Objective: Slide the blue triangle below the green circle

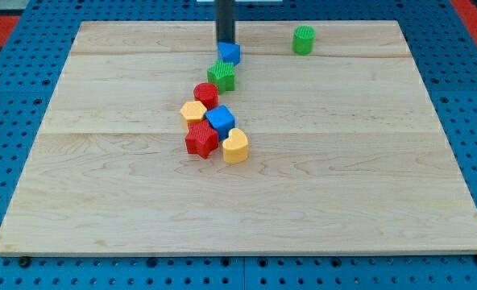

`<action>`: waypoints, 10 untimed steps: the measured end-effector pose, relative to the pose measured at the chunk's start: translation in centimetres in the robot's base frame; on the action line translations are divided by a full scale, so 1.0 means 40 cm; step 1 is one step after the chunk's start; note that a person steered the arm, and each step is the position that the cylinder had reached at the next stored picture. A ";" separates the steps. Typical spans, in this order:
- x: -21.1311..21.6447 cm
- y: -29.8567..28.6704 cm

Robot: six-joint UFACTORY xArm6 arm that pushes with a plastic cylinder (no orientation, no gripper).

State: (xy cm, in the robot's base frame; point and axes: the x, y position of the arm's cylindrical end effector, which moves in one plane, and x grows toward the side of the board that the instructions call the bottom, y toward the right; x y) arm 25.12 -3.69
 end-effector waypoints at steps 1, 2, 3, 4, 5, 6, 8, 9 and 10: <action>0.000 -0.050; -0.002 -0.080; -0.042 -0.080; -0.062 -0.137; -0.046 -0.187; 0.039 -0.089; 0.104 0.127; 0.115 0.179; 0.115 0.240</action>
State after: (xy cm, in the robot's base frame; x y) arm 29.71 5.91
